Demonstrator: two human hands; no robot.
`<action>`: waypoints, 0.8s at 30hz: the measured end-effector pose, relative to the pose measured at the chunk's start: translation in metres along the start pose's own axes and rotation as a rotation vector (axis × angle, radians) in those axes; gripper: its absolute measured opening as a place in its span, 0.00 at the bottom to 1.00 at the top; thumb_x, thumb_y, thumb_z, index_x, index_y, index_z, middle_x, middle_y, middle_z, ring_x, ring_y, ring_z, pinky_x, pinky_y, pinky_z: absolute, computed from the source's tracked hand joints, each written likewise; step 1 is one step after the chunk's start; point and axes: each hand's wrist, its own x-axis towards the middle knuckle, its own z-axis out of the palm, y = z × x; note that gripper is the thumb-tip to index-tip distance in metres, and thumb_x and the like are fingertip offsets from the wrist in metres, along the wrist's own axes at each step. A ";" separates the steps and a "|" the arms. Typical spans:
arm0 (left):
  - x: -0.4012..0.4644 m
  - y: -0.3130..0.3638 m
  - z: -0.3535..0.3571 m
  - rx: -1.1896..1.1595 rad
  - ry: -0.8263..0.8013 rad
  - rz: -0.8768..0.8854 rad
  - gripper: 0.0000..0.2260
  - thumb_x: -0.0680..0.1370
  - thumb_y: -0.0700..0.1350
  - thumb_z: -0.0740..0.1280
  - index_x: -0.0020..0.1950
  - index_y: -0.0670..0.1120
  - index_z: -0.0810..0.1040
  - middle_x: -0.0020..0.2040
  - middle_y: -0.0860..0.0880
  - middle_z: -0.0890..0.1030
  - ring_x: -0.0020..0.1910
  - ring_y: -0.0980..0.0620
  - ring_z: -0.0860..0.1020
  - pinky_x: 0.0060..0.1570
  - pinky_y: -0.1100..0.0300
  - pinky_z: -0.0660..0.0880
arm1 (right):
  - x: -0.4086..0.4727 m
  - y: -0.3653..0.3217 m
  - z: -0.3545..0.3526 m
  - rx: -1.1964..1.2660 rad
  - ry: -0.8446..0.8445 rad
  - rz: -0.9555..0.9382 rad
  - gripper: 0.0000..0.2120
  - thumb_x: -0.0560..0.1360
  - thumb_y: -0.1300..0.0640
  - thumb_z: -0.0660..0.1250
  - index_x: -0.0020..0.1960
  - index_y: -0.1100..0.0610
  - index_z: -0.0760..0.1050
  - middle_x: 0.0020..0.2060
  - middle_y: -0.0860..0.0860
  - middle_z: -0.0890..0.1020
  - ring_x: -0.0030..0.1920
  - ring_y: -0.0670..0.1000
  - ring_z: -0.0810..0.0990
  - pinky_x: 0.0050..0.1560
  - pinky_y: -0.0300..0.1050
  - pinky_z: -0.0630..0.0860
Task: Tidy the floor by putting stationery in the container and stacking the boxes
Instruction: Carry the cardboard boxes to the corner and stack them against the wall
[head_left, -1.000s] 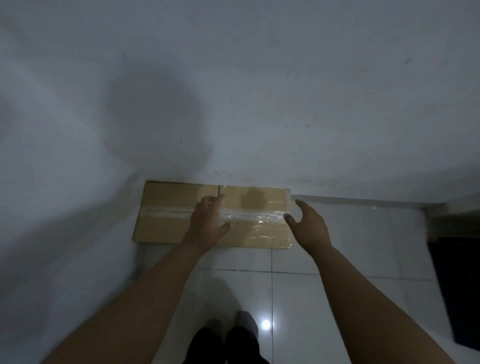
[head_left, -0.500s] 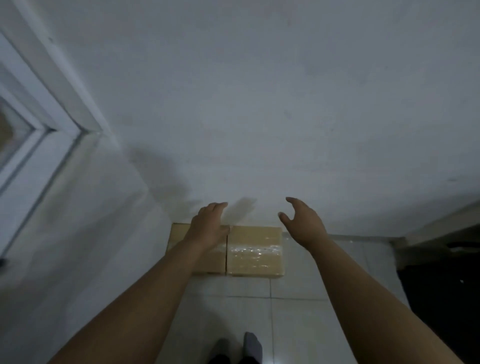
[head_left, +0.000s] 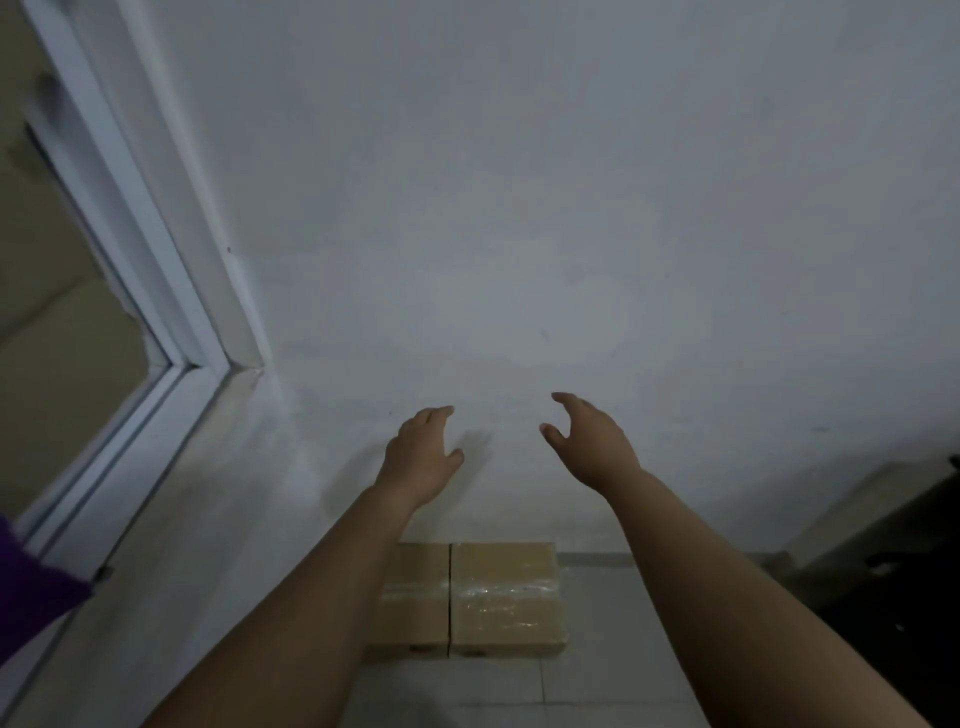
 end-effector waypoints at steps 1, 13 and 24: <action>0.000 0.004 -0.006 0.000 0.009 0.019 0.28 0.78 0.49 0.64 0.75 0.48 0.59 0.75 0.47 0.62 0.73 0.46 0.62 0.70 0.52 0.61 | -0.002 -0.003 -0.002 0.015 0.016 -0.003 0.26 0.79 0.47 0.59 0.74 0.53 0.60 0.71 0.52 0.68 0.69 0.54 0.69 0.67 0.49 0.66; -0.010 0.072 0.013 0.080 -0.072 0.256 0.26 0.79 0.49 0.62 0.75 0.48 0.59 0.76 0.46 0.60 0.74 0.47 0.59 0.72 0.52 0.59 | -0.072 0.029 -0.022 0.047 0.072 0.139 0.26 0.79 0.48 0.60 0.75 0.52 0.59 0.73 0.51 0.65 0.70 0.52 0.67 0.68 0.48 0.65; -0.080 0.206 0.120 0.001 -0.315 0.508 0.26 0.78 0.48 0.63 0.74 0.47 0.61 0.74 0.45 0.62 0.73 0.46 0.61 0.70 0.52 0.62 | -0.222 0.133 -0.075 0.058 0.207 0.467 0.26 0.78 0.51 0.62 0.74 0.52 0.60 0.72 0.52 0.67 0.69 0.54 0.68 0.67 0.47 0.66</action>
